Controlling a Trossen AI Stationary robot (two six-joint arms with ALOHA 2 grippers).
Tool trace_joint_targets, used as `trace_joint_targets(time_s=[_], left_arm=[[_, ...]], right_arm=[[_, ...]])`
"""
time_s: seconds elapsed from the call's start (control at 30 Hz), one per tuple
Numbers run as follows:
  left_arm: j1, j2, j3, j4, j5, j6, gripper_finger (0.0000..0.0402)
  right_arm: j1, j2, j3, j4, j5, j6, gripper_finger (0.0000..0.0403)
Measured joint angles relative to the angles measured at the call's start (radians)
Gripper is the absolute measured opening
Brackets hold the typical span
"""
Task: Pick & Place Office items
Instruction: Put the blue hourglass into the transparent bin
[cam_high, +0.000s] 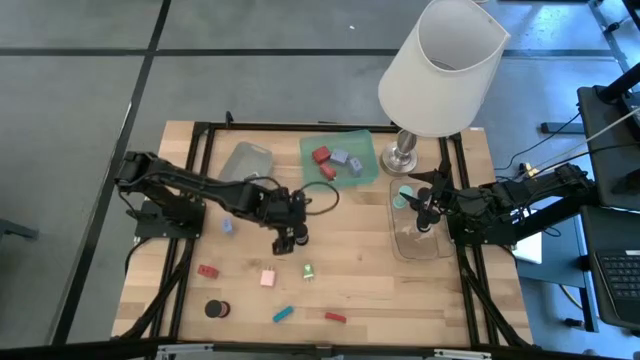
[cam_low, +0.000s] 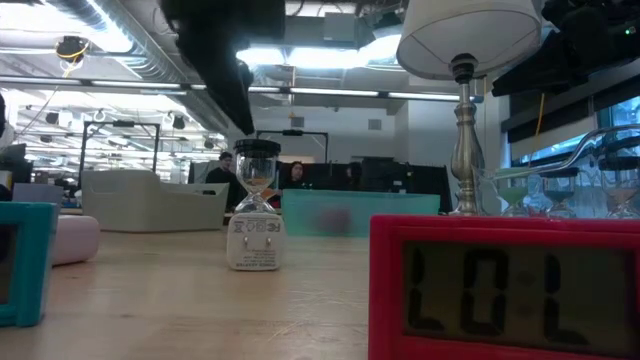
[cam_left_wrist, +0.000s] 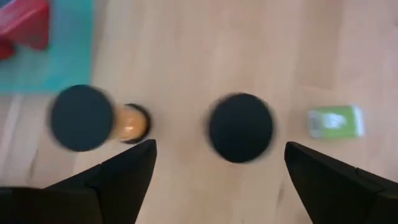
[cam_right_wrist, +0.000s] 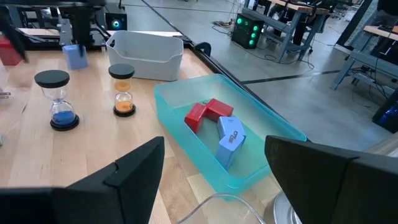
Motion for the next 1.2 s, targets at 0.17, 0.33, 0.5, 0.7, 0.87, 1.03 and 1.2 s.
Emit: trace_joint_targets(time_s=[0.17,0.33,0.5,0.7,0.87,1.03,1.2], left_arm=[[-0.07,0.0,-0.001,0.072,0.0,0.104,0.0361],[-0.09,0.009,-0.002,0.086,-0.054,0.126,0.0361],[-0.067,0.013,-0.023,0.127,-0.033,0.127,0.0361],[-0.028,0.014,-0.115,0.239,0.042,0.121,0.0363],[-0.006,0.014,-0.148,0.288,0.059,0.121,0.0363],[0.01,0.014,-0.148,0.312,0.07,0.126,0.0363],[0.014,0.031,-0.148,0.323,0.08,0.127,0.0363]], right_arm=[[0.0,0.0,0.0,0.0,0.0,0.0,0.0283],[0.0,0.0,0.0,0.0,0.0,0.0,0.0283],[0.0,0.0,0.0,0.0,0.0,0.0,0.0283],[0.0,0.0,0.0,0.0,0.0,0.0,0.0283],[0.0,0.0,0.0,0.0,0.0,0.0,0.0283],[0.0,0.0,0.0,0.0,0.0,0.0,0.0283],[0.0,0.0,0.0,0.0,0.0,0.0,0.0283]])
